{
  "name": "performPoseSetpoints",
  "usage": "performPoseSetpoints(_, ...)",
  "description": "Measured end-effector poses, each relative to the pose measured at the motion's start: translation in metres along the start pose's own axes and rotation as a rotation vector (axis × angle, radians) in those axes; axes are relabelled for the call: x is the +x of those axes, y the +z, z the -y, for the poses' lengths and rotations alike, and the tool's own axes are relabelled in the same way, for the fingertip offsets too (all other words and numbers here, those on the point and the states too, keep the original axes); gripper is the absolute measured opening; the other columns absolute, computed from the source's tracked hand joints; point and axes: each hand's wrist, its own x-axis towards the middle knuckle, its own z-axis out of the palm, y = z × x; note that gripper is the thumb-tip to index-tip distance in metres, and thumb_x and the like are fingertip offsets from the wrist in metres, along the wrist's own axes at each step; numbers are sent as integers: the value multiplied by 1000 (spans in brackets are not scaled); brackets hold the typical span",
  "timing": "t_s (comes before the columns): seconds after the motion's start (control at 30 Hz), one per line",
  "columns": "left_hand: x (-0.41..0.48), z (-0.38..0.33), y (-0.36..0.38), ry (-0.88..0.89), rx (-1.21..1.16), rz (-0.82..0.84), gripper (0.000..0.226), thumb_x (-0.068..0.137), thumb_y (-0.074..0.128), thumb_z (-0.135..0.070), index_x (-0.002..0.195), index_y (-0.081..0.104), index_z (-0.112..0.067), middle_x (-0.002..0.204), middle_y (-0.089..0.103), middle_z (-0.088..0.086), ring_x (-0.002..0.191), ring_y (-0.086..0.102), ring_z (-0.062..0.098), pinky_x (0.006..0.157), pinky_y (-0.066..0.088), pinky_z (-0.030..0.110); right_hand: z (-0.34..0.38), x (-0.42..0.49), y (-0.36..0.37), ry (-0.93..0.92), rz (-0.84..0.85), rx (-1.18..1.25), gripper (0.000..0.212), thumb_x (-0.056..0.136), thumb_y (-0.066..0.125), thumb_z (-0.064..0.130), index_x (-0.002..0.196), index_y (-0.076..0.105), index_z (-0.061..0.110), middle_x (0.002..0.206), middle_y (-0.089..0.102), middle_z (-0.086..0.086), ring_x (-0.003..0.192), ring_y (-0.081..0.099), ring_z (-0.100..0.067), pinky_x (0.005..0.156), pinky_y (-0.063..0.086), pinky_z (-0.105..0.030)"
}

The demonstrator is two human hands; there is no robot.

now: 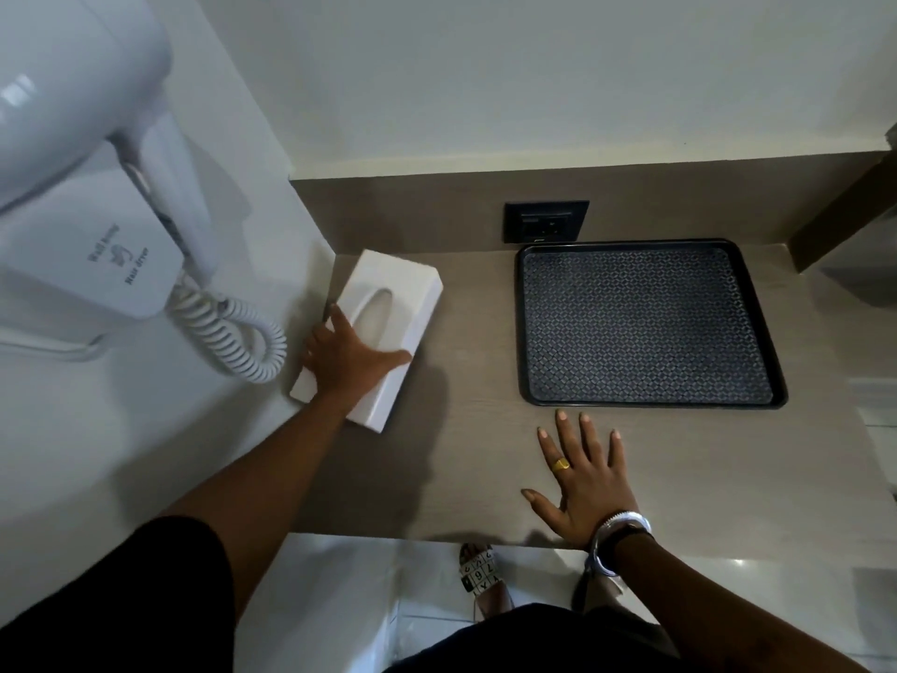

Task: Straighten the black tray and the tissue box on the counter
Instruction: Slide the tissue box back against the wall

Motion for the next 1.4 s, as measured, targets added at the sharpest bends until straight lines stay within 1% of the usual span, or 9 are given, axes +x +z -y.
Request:
performPoseSetpoints(0.17,34,-17,3,-258,-137,-29,139,48,80,-73,154,11,-16,153,24,26,142,25,45,118,19,57,-1,1,4,8,-6,-4,85,81,40,73,150,31,25,161,22,-10,146,17,-38,112,15,-68)
performPoseSetpoints(0.27,45,-19,12,-302,-125,-30,140,45,79,-74,154,13,-16,152,26,26,140,27,45,117,21,57,-2,2,4,6,8,-17,83,83,38,72,151,27,26,162,19,-9,147,14,-38,112,15,-67)
performPoseSetpoints(0.43,51,-17,25,-298,-93,-113,134,50,78,-74,154,16,-16,151,27,28,139,28,45,115,21,58,-4,2,5,13,16,-2,83,83,36,73,152,25,27,163,15,-7,148,11,-36,114,10,-65)
performPoseSetpoints(0.53,44,-16,30,-164,-60,-159,122,65,69,-74,155,16,-12,158,20,27,146,19,45,117,15,60,-4,2,7,15,17,-2,84,84,33,75,153,20,28,163,8,-6,149,7,-35,115,6,-64)
performPoseSetpoints(0.6,30,-15,36,16,-34,-212,113,74,59,-74,156,14,-11,163,10,25,150,10,43,119,7,62,-5,2,7,17,17,1,84,84,31,75,153,21,28,163,9,-6,149,7,-35,115,6,-64)
performPoseSetpoints(0.7,-1,-3,48,306,112,-254,108,76,42,-81,157,11,-15,165,7,21,153,5,38,120,-1,56,-5,2,7,13,24,-2,84,84,30,75,152,24,27,163,11,-7,148,9,-36,114,8,-65)
performPoseSetpoints(0.83,-17,28,59,493,264,-295,108,77,38,-83,158,11,-17,165,10,17,153,9,36,122,7,56,-4,1,5,4,16,6,83,84,31,74,152,26,26,163,14,-7,148,12,-37,114,10,-65)
performPoseSetpoints(0.97,-7,31,57,536,313,-302,103,80,39,-81,157,14,-18,165,14,16,152,16,35,121,14,56,-4,1,4,2,15,5,82,85,29,74,152,24,27,163,13,-7,148,10,-36,115,7,-64)
performPoseSetpoints(1.4,16,34,44,553,388,-293,96,81,47,-76,154,31,-15,161,28,19,147,29,39,119,22,57,-4,0,5,11,16,13,81,84,36,72,151,28,27,162,17,-8,148,12,-36,114,10,-65)
